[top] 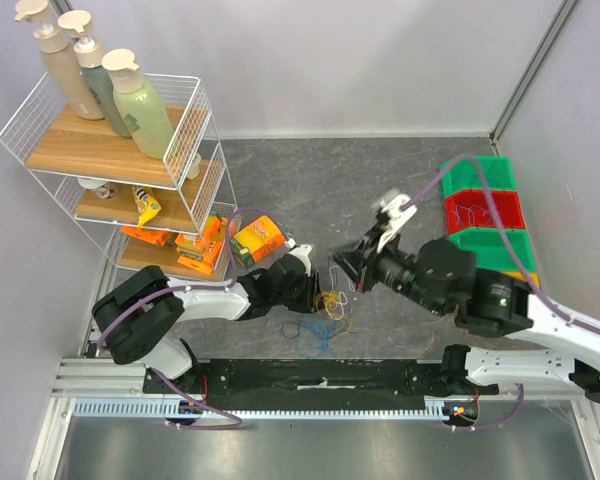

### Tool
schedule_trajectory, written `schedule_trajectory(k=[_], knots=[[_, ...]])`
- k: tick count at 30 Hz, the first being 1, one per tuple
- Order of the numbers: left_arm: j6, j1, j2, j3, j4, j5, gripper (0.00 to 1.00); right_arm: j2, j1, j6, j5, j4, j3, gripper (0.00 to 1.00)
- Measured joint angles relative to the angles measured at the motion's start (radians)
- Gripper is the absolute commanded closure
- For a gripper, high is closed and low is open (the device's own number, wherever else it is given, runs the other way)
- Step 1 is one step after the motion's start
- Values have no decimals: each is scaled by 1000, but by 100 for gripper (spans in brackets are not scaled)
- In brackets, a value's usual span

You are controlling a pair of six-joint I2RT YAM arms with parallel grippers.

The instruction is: Untangle the cables

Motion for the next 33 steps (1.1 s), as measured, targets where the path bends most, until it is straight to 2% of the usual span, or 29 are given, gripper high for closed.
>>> schedule_trajectory(k=[6, 14, 22, 33], knots=[[-19, 1, 11, -36, 97, 13, 58, 118, 1, -132, -8, 27, 415, 100], [-19, 2, -32, -83, 113, 6, 58, 264, 3, -287, -37, 78, 881, 100], [-19, 2, -57, -104, 108, -13, 58, 392, 3, -429, -68, 206, 1162, 100], [-19, 11, -120, -139, 72, -69, 57, 577, 5, -666, -173, 537, 1390, 100]])
